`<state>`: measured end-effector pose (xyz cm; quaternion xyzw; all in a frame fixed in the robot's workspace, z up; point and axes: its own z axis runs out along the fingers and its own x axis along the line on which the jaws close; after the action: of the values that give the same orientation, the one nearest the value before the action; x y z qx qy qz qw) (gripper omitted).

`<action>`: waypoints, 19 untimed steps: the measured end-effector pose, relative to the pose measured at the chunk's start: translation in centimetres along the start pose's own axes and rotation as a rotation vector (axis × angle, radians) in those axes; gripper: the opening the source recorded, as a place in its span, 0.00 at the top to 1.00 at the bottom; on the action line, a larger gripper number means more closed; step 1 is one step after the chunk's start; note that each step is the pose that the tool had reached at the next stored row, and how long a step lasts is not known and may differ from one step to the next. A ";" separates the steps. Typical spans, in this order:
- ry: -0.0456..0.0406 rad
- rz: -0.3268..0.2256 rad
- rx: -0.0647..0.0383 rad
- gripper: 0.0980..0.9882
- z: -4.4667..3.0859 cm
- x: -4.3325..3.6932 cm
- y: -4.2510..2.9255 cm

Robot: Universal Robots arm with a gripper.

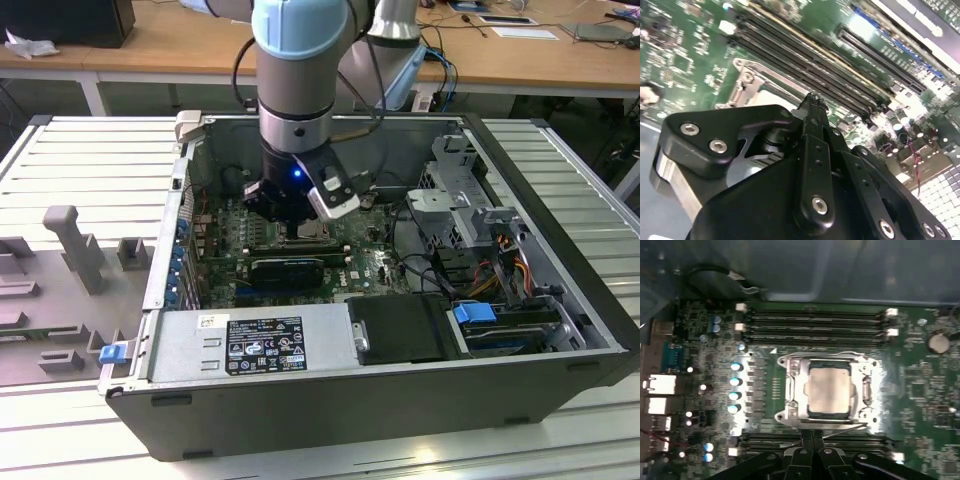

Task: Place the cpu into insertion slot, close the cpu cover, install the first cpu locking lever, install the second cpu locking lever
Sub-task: 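Install the second cpu locking lever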

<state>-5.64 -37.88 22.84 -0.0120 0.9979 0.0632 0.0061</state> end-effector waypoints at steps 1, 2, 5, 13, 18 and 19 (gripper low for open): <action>0.0001 0.000 0.000 0.99 0.19 0.05 -0.02; 0.0002 -0.001 0.000 0.99 0.55 0.11 -0.07; 0.0006 -0.004 0.000 0.99 1.33 0.29 -0.16; 0.0032 -0.039 -0.060 0.99 1.58 1.33 -1.33; 0.0025 -0.045 -0.101 0.99 1.62 1.83 -1.65; 0.0022 -0.047 -0.111 0.99 1.70 1.88 -1.72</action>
<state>-7.46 -39.41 20.91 -0.0356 0.9923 0.1182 0.0058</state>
